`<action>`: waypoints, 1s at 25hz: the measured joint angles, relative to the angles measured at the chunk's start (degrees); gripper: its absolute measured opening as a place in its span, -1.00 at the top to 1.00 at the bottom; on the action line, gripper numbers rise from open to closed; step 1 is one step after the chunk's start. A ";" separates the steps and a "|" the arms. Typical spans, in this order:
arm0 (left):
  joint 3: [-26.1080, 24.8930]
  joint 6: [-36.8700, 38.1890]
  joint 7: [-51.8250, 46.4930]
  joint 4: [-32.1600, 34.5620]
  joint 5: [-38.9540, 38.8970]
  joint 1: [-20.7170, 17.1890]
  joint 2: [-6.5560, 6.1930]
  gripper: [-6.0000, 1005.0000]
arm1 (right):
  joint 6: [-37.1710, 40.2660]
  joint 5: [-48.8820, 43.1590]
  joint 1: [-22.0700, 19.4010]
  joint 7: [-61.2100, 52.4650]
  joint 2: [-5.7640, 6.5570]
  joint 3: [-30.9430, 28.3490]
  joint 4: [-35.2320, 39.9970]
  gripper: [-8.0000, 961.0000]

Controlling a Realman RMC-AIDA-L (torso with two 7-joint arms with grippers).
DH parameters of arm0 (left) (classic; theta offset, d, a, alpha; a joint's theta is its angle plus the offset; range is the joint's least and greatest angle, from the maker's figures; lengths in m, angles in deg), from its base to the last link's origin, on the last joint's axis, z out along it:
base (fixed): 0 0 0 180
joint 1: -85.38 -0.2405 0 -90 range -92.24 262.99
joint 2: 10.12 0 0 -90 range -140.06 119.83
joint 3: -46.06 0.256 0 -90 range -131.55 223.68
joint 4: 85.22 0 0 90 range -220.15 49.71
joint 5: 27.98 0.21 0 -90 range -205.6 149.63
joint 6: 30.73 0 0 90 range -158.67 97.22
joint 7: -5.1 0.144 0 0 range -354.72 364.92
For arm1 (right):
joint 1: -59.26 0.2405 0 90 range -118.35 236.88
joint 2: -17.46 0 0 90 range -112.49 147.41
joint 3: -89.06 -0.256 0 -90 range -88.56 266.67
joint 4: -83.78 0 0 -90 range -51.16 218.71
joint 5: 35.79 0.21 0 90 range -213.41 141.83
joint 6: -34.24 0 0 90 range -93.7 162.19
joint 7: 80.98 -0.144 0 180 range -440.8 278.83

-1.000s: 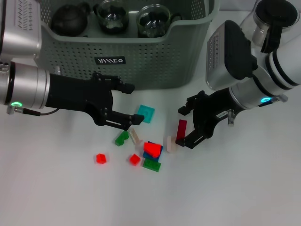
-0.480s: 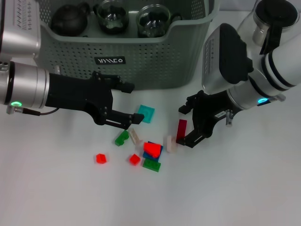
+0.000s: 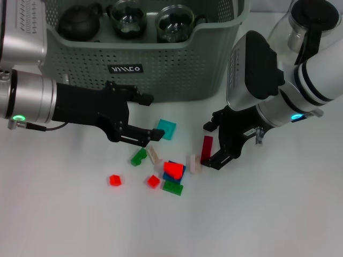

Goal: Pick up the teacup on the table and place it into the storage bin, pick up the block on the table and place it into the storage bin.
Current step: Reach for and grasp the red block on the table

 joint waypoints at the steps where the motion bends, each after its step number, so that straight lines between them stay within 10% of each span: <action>1: 0.01 0.00 0.00 0.00 0.00 0.00 0.00 -0.70 | 0.00 0.00 0.00 0.00 -0.02 0.08 0.00 -0.95; 22: 0.01 -0.45 0.05 -0.56 0.25 0.00 -0.09 -0.69 | -2.70 2.28 -0.31 -4.05 0.01 5.33 0.12 -0.89; 25: 0.01 -0.45 0.17 -0.79 0.21 0.00 -0.11 -0.69 | -2.73 2.37 -0.28 -4.83 0.13 5.71 0.13 -0.63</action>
